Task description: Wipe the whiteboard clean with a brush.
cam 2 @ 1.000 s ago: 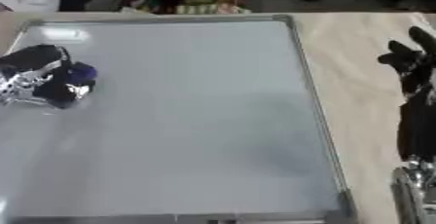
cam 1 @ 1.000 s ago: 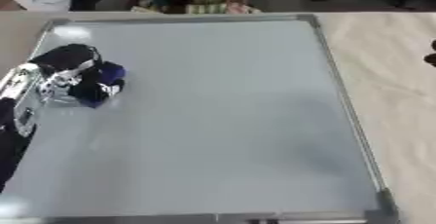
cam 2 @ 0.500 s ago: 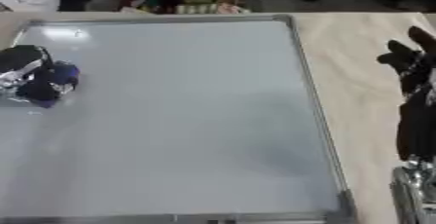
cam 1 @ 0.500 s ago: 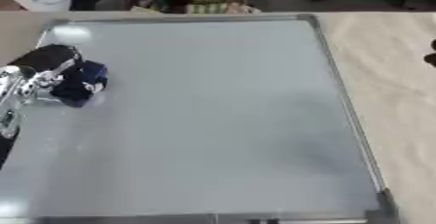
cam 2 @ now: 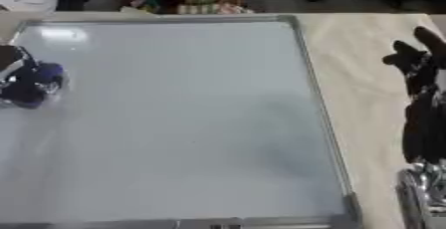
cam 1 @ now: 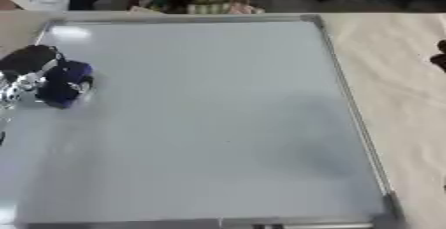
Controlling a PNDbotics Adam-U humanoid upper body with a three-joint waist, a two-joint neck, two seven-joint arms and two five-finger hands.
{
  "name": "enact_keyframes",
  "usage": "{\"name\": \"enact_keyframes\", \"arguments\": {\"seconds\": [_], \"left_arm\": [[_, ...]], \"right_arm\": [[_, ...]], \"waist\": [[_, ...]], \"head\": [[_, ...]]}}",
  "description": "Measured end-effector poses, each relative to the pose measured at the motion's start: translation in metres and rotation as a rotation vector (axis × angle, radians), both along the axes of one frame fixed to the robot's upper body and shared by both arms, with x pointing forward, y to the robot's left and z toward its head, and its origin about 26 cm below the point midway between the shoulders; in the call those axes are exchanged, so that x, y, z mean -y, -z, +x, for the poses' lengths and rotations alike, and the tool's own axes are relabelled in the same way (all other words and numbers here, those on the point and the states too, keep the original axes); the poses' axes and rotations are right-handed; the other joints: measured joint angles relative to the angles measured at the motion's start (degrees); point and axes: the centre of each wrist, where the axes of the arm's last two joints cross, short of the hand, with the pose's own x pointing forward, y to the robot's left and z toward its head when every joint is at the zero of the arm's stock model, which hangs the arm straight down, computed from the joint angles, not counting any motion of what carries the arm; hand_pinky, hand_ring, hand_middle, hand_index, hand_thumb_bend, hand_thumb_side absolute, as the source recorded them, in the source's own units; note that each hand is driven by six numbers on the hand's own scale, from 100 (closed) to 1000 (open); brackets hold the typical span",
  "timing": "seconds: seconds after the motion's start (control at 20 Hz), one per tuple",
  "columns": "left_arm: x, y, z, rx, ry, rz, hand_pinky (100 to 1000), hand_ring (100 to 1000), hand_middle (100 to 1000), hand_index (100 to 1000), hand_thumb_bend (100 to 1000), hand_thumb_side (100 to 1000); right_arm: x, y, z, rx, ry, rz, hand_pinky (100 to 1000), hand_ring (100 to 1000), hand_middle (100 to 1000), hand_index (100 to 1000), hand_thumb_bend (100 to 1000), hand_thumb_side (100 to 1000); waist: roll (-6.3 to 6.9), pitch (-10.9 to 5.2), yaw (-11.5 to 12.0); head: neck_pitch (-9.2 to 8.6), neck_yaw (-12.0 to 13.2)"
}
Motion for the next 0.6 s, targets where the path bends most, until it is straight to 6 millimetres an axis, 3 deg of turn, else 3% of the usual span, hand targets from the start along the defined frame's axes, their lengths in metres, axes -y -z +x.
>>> {"name": "enact_keyframes", "arguments": {"seconds": [0.6], "left_arm": [[0.0010,-0.0020,0.0008,-0.020,0.017,-0.024,340,445,239,402,100,616]], "right_arm": [[0.0000,0.0000,0.0000,-0.002,0.002,0.002,905,874,549,893,148,1000]], "waist": [[-0.08,0.00,0.0]], "head": [[0.00,0.0]]}}
